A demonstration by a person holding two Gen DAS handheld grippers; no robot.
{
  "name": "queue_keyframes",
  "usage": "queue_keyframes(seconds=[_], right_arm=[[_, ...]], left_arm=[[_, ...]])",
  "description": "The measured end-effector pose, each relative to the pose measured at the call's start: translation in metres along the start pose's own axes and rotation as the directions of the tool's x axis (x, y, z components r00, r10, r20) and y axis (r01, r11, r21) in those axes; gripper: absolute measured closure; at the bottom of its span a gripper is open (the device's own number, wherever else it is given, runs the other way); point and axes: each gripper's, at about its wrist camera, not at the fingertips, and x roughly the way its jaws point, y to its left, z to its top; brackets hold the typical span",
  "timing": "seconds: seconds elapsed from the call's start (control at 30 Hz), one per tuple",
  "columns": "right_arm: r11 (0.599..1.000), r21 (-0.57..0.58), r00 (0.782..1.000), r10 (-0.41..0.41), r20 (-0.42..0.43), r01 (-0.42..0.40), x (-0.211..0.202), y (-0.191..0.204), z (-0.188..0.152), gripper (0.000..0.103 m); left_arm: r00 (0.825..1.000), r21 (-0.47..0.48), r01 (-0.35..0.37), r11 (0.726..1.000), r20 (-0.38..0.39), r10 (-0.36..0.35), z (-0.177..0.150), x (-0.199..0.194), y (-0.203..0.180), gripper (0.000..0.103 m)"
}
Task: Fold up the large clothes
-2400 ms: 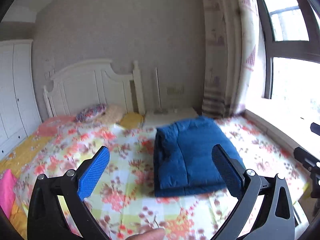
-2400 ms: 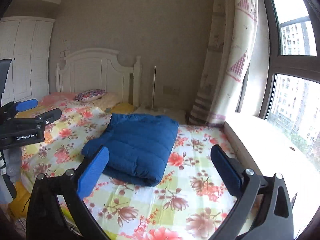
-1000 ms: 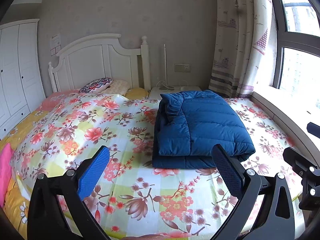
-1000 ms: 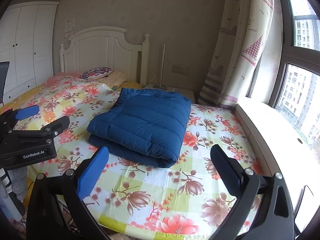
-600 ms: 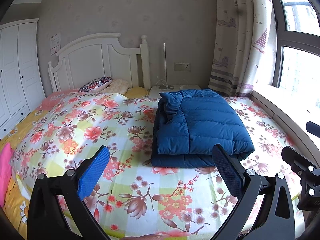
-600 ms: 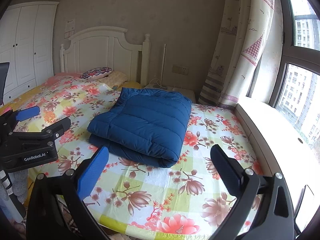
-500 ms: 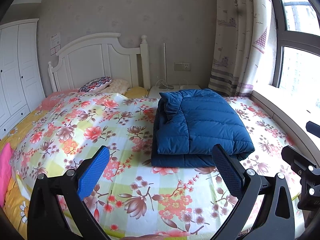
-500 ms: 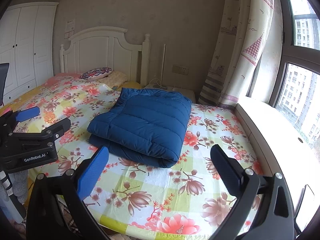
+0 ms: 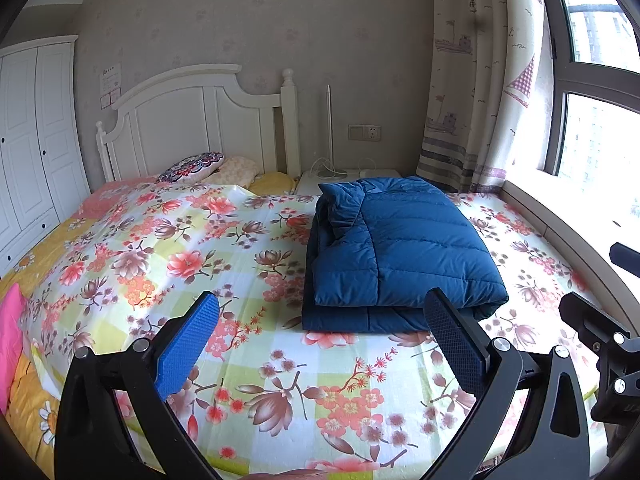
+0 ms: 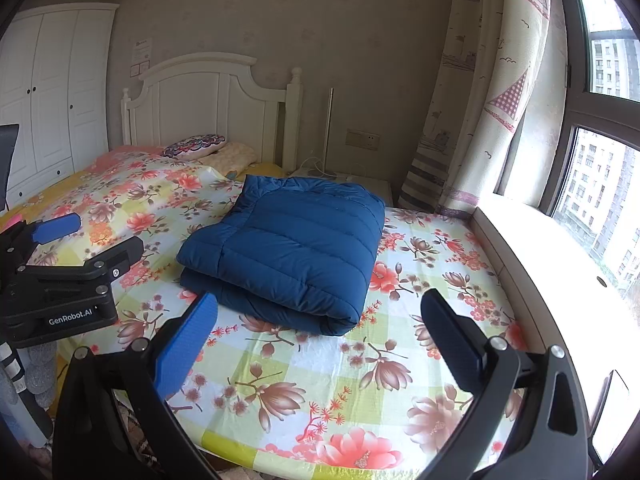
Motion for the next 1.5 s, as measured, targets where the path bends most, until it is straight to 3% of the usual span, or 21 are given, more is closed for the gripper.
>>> queue_keyframes(seconds=[1.03, 1.27, 1.4, 1.5], right_arm=[[1.0, -0.016, 1.0, 0.022, -0.012, -0.022, 0.009, 0.002, -0.007, 0.002], [1.0, 0.004, 0.998, 0.01, -0.061, -0.01, 0.037, -0.002, -0.01, 0.002], [0.999, 0.038, 0.993, 0.013, -0.116, -0.009, 0.065, -0.008, -0.014, 0.002], [0.996, 0.082, 0.988, 0.032, -0.149, -0.02, 0.09, -0.021, -0.017, 0.003]], left_arm=[[1.0, 0.024, 0.01, 1.0, -0.009, -0.01, -0.006, 0.003, -0.005, 0.005], [0.999, 0.039, 0.033, 0.999, -0.042, -0.031, -0.006, 0.03, -0.008, 0.005], [1.0, 0.02, 0.007, 1.0, -0.03, -0.007, -0.008, 0.049, -0.004, 0.005], [0.992, 0.035, 0.061, 0.997, -0.111, -0.057, -0.001, 0.084, 0.008, 0.005]])
